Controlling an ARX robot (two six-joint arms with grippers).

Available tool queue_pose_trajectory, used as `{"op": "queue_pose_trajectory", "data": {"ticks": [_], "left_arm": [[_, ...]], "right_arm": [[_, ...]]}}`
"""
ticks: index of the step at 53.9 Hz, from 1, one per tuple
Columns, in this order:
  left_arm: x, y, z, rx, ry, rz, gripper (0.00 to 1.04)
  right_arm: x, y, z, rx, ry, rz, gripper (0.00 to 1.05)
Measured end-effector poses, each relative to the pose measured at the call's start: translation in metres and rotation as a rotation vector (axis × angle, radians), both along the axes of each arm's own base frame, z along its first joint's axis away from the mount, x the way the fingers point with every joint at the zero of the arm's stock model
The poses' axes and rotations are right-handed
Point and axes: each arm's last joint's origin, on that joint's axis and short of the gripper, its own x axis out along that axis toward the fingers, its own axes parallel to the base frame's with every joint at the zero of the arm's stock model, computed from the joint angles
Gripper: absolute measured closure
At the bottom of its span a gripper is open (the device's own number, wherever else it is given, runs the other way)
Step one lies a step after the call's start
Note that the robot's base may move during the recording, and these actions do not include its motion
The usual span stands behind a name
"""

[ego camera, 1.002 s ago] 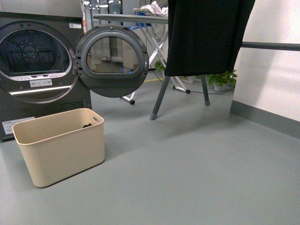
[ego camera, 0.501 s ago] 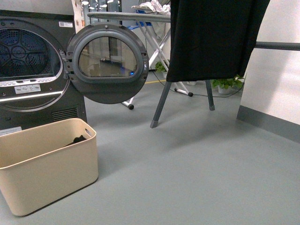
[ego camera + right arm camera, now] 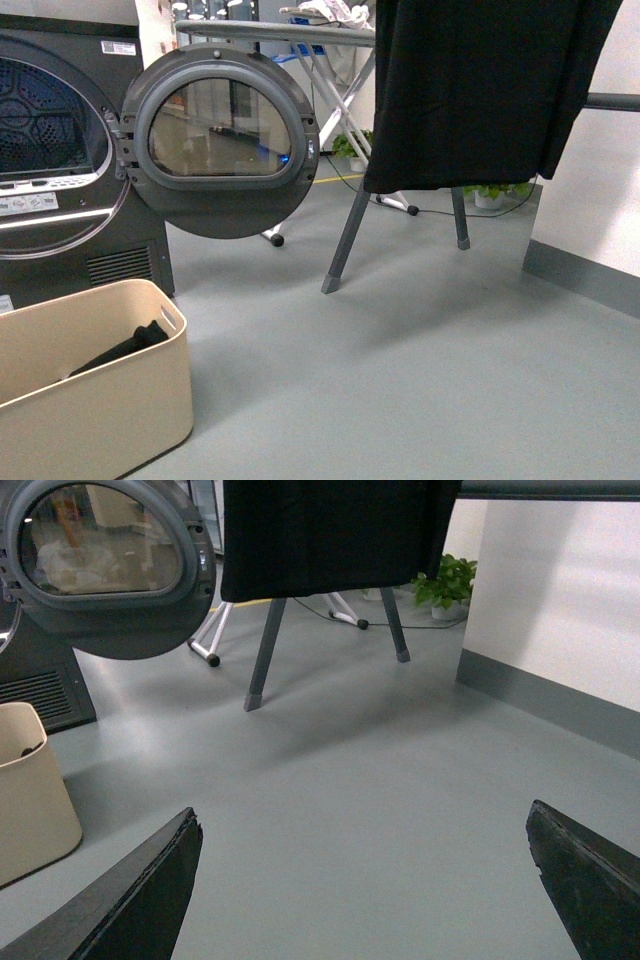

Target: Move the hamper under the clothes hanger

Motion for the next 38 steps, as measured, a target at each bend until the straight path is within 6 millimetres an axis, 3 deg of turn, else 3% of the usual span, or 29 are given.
{"op": "queue_pose_trajectory", "data": {"ticks": [38], "left_arm": [[0.0000,-0.0001,0.0000,0.000,0.000,-0.003,0.07]], "right_arm": [[0.0000,0.0000,-0.0002,0.000,0.001,0.000,0.07]]}}
